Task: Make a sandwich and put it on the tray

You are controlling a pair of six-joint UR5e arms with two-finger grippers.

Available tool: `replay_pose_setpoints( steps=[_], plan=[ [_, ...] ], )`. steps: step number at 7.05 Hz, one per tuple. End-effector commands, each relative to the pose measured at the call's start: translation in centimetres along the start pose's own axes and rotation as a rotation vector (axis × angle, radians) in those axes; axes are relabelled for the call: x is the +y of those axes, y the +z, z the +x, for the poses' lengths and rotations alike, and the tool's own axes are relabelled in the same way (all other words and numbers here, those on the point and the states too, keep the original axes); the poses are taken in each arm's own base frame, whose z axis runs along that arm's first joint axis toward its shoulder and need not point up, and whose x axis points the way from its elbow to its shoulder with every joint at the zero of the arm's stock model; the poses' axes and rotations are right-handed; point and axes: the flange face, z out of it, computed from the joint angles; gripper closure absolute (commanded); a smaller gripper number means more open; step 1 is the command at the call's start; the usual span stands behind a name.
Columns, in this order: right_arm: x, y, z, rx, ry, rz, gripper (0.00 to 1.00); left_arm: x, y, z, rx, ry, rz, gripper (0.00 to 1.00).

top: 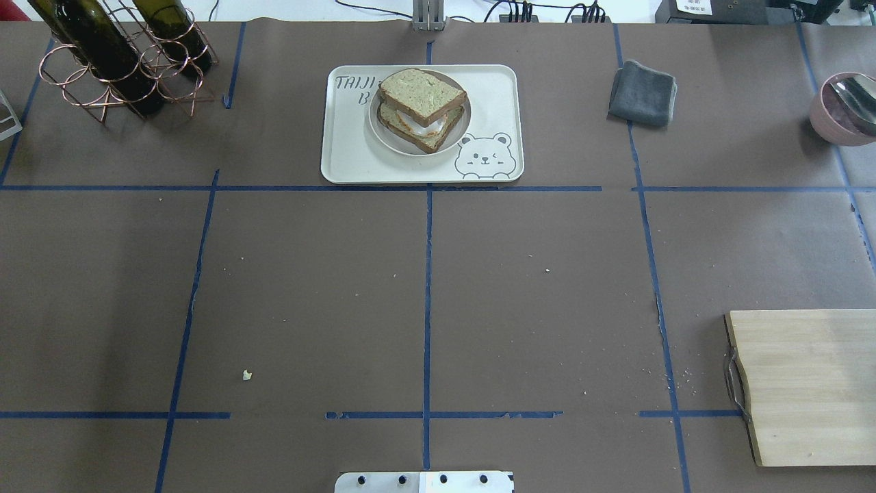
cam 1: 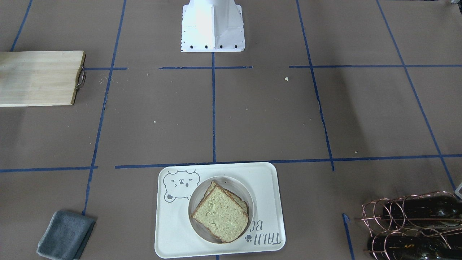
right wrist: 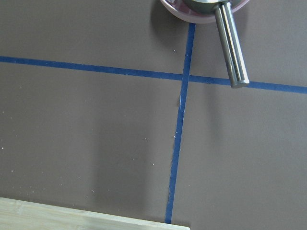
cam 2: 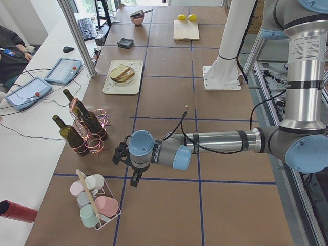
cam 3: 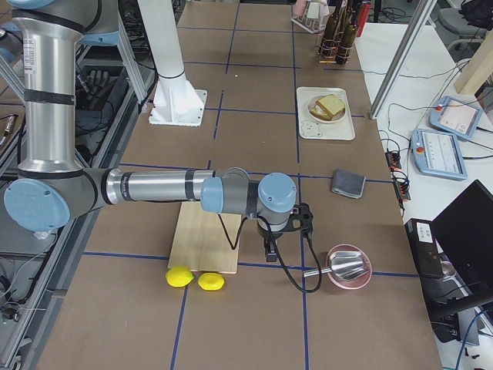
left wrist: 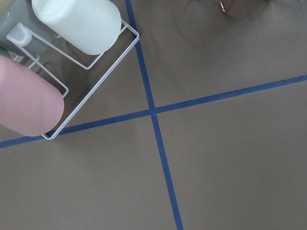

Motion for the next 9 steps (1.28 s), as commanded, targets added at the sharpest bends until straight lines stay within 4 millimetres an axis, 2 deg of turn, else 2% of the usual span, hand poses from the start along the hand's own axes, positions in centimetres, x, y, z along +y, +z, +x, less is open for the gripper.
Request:
replay_pose_setpoints(
  steps=[1, 2, 3, 4, 7, 8, 9],
  plan=[
    [0.0, -0.3, 0.2, 0.000, 0.001, 0.008, 0.00, 1.3, 0.6, -0.1, -0.017, -0.013, -0.017, 0.00],
    [0.1, -0.2, 0.3, 0.000, 0.004, 0.006, 0.00, 1.4, 1.8, -0.6, -0.072, -0.145, -0.181, 0.00],
    [0.1, -0.2, 0.3, 0.002, 0.008, 0.006, 0.00, -1.0, -0.6, 1.6, -0.089, -0.170, -0.215, 0.00],
    [0.1, -0.2, 0.4, 0.003, 0.007, 0.005, 0.00, -1.4, -2.0, 2.8, -0.090, -0.161, -0.199, 0.00],
    [0.3, 0.0, 0.6, 0.015, 0.011, 0.000, 0.00, 0.2, -2.6, 3.5, -0.075, -0.083, -0.192, 0.00],
    [0.8, -0.2, 1.0, 0.013, 0.021, 0.003, 0.00, 1.8, -2.3, 2.6, -0.068, -0.057, -0.202, 0.00],
    [1.1, -0.2, 1.3, 0.015, 0.029, 0.003, 0.00, 2.2, -3.0, 2.0, -0.063, -0.074, -0.188, 0.00]
  ],
)
